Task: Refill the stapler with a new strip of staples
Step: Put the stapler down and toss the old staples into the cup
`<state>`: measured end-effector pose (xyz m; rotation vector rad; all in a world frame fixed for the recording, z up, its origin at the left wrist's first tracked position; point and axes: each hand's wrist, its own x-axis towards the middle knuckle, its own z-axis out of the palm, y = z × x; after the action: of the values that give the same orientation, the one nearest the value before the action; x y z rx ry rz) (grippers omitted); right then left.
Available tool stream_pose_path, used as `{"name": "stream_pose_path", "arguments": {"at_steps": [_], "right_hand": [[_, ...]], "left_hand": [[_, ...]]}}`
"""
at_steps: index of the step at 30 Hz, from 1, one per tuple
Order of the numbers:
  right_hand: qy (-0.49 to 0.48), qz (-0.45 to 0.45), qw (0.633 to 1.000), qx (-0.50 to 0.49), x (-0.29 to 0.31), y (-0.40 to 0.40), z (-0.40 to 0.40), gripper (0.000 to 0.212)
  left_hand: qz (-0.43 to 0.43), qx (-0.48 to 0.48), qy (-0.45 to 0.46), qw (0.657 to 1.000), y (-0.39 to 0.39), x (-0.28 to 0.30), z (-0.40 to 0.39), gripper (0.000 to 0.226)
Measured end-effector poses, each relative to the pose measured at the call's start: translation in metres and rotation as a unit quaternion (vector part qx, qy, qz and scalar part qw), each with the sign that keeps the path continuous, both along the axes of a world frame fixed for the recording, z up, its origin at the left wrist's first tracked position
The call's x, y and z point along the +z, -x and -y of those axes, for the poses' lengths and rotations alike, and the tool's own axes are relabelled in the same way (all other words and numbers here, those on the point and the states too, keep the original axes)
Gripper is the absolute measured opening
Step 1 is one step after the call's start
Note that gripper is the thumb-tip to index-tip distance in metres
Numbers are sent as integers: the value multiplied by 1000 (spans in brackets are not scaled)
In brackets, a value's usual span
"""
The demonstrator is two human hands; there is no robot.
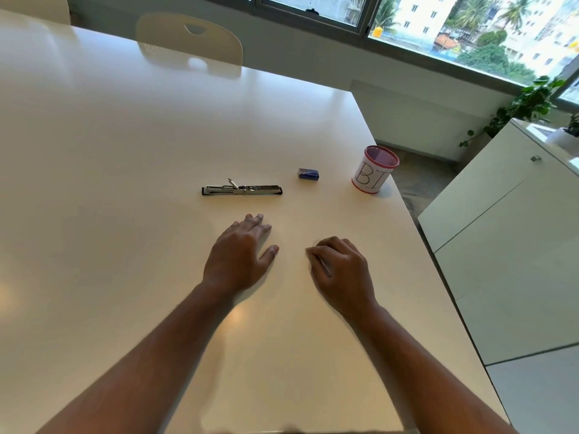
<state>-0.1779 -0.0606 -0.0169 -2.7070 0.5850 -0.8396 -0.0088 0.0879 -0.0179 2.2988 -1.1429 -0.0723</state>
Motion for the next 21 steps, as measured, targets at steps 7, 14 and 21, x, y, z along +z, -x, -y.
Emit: {"name": "stream_pose_path", "arguments": {"at_steps": [7,14,21], "right_hand": [[39,-43,998,-4,-1,10,-13,16],[54,-76,996,-6,7,20,-28,22],[48,-72,996,-33,9,36,-47,16]], "left_hand": [[-8,-7,-4,1000,-1,1,-1,56],[-1,-45,-21,999,2,1,-7,59],[19,-100,-24,995,16,-2,-23,58]]}}
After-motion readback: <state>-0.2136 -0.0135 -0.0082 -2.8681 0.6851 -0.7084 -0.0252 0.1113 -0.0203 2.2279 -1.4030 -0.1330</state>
